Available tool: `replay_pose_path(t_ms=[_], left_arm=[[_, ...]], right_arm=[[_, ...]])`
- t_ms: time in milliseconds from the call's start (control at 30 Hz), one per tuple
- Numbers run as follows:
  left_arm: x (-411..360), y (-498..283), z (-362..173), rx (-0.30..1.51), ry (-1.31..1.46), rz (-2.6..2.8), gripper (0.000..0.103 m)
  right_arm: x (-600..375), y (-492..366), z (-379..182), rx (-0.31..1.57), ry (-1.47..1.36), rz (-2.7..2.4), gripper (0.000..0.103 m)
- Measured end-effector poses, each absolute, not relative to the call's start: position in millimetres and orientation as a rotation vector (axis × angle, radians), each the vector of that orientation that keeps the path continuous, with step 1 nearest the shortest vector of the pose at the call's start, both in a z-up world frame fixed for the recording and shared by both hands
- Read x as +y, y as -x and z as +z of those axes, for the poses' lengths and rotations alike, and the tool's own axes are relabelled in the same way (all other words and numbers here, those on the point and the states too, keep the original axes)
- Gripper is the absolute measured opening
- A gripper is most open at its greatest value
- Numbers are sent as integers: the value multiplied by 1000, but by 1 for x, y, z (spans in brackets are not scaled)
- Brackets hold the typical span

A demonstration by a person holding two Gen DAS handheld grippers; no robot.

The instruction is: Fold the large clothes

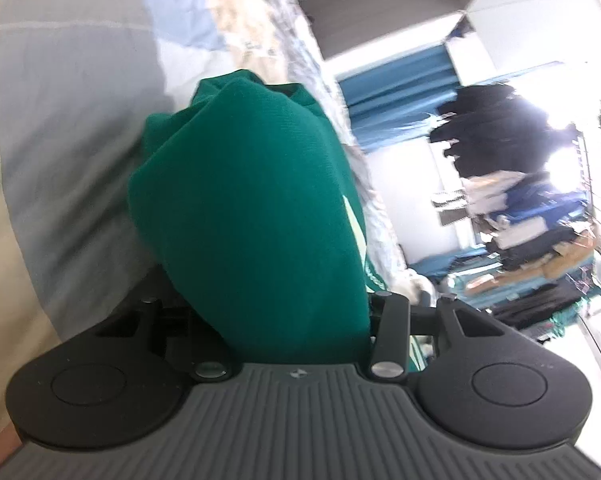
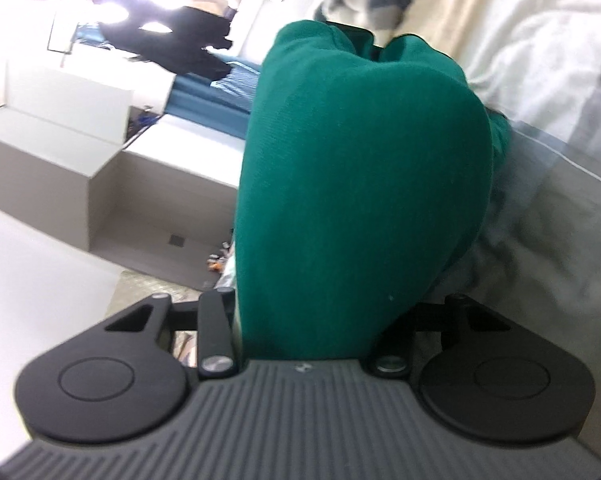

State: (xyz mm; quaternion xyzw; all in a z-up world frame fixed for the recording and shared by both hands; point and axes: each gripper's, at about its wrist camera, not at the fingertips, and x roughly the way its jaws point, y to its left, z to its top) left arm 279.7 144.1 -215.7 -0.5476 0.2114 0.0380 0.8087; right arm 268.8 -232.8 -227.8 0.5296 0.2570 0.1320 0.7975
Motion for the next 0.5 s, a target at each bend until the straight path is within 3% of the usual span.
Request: replay_pose_path(t_ms=[267, 500], left_arm=[[130, -267, -159, 470, 1148, -34, 50], [67, -295, -83, 555, 1109, -157, 51]], right_arm=[[-258, -245, -172, 523, -1083, 353, 49], [-317, -238, -113, 456, -1093, 331, 49]])
